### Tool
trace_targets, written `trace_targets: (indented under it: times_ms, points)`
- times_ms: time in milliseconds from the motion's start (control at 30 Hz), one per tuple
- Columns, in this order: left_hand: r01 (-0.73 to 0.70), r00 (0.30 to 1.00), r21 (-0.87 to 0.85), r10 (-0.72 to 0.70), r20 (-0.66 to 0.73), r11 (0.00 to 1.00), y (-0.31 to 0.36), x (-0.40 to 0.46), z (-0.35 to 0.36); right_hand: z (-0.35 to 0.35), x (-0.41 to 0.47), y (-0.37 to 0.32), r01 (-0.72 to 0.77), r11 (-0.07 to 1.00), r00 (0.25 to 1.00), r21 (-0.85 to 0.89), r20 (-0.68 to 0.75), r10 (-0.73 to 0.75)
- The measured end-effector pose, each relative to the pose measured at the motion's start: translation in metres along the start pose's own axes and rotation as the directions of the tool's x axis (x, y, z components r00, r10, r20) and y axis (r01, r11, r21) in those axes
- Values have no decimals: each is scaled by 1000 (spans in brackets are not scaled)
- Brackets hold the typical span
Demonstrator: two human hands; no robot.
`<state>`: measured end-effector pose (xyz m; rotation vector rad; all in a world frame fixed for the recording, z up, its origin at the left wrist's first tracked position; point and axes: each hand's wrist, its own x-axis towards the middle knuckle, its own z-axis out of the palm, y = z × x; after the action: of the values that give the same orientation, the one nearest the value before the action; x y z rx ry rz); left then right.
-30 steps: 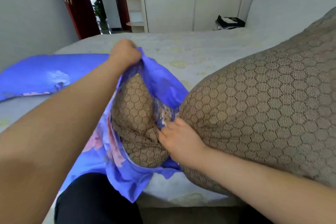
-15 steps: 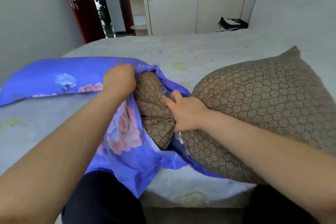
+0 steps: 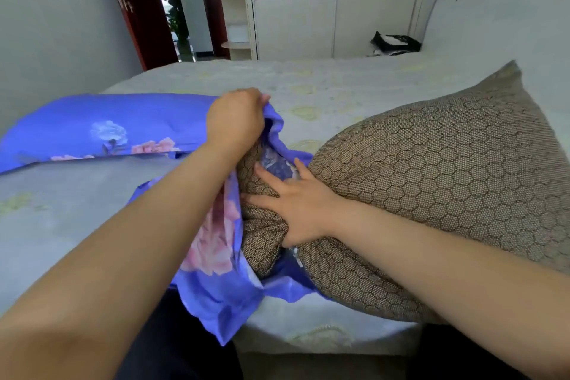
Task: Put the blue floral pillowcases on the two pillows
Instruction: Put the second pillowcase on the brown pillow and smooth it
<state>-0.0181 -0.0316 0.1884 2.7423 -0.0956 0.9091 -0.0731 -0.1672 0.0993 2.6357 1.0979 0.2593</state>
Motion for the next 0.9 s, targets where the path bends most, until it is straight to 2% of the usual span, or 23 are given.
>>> trace_targets:
  times_ms: [100,167,200,233,267,367,433,500,567,600,667,700,767,800,833,867,900]
  points:
    - [-126,986,-101,136,101,987,46,-33,0,0,3,-5,42,999,996,12,-81,-41]
    - [-261,943,-122,280,178,958,72,-70,10,4,2,0,143,984,989,105,25,-147]
    - [-277,932,-137,301,203,951,76,-83,13,8,2,2,170,979,977,114,109,-182]
    - [-241,940,-154,270,209,958,73,-88,14,7,1,0,183,976,978,118,81,-193]
    - [-176,959,-171,208,194,970,64,-85,13,8,0,-3,162,983,987,84,-7,-162]
    - [-13,998,-126,20,52,992,25,-56,1,17,-1,-3,14,993,997,117,-79,-4]
    - [78,996,-101,-75,38,992,6,-42,-7,18,-7,-1,-38,997,993,61,-106,44]
    - [147,977,-65,-135,162,987,1,-35,-8,12,-7,0,-85,995,989,61,-118,91]
    - [248,924,-147,-188,332,958,10,-33,-6,11,-5,2,-112,987,981,119,-147,129]
    - [306,906,-247,-202,373,919,18,-36,-8,11,-3,3,-101,983,977,152,-172,126]
    - [429,867,-495,-191,460,755,39,-44,-11,2,-3,6,-10,976,970,218,-235,63]
    - [451,862,-572,-169,478,685,51,-52,-8,-4,-5,10,15,983,963,183,-266,34]
    - [507,828,-624,-136,544,595,72,-70,2,-25,-11,15,13,996,991,89,-136,-1]
    - [524,824,-621,-163,543,583,77,-78,11,-22,-11,22,0,996,999,84,-48,5]
    - [548,818,-625,-202,539,555,77,-84,17,-24,-11,26,-55,987,997,150,58,46]
    - [556,817,-639,-209,537,532,76,-87,18,-23,-9,28,-78,979,996,191,65,66]
    - [515,839,-649,-173,516,560,71,-85,18,-21,-6,26,-68,979,997,190,38,62]
